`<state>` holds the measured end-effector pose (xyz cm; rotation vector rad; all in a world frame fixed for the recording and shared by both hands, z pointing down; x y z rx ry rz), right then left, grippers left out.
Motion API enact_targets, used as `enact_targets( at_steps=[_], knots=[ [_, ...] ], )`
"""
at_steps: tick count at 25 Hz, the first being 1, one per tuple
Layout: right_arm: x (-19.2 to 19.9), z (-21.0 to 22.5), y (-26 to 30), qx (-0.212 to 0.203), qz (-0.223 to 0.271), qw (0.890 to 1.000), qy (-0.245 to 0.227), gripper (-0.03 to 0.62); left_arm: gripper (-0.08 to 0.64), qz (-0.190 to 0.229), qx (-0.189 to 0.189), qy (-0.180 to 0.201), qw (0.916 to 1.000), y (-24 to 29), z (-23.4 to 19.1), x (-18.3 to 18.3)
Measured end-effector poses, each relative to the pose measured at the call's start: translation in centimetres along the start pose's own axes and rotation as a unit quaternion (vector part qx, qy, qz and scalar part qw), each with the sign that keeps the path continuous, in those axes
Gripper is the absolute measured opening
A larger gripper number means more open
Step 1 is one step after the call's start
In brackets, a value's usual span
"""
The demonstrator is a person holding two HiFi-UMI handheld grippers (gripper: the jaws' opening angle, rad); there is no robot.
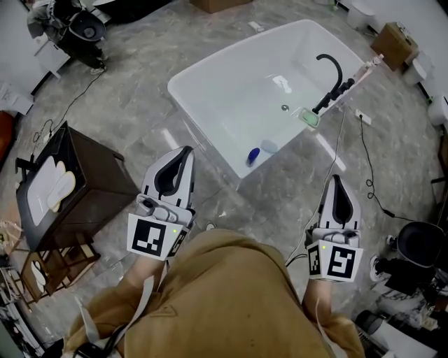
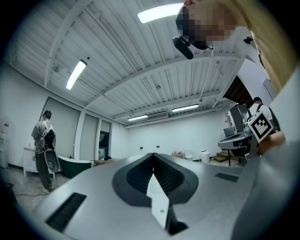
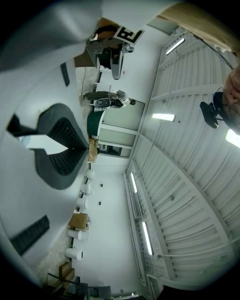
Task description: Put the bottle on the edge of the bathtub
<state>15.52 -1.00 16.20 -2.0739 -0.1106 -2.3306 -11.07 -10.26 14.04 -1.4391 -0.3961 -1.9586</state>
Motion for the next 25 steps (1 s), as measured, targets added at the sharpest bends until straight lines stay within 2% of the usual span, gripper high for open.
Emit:
enact_targets(
  at_steps=[11,25],
  knots=[
    [-0.4,0.8,-0.3,0.001,0.013,1.000,0.005,0.003,0.008,0.004,0.002,0.011,0.9999,0.5,0.7,-0.9],
    [0.0,1.3,-1.1,0.002,0.010,1.000,0.005,0.003,0.008,-0.002,0.001,0.006,1.0000,0.2,1.7,-0.6]
  ],
)
Point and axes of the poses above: the fingertips, and each gripper's own axes: y forward along the fingers, z to its right, x out of its underside, the point moved 1 cm from there along -y, backward along the fingers, and after that the axes turned 15 degrees about y, right-handed, at the moved point
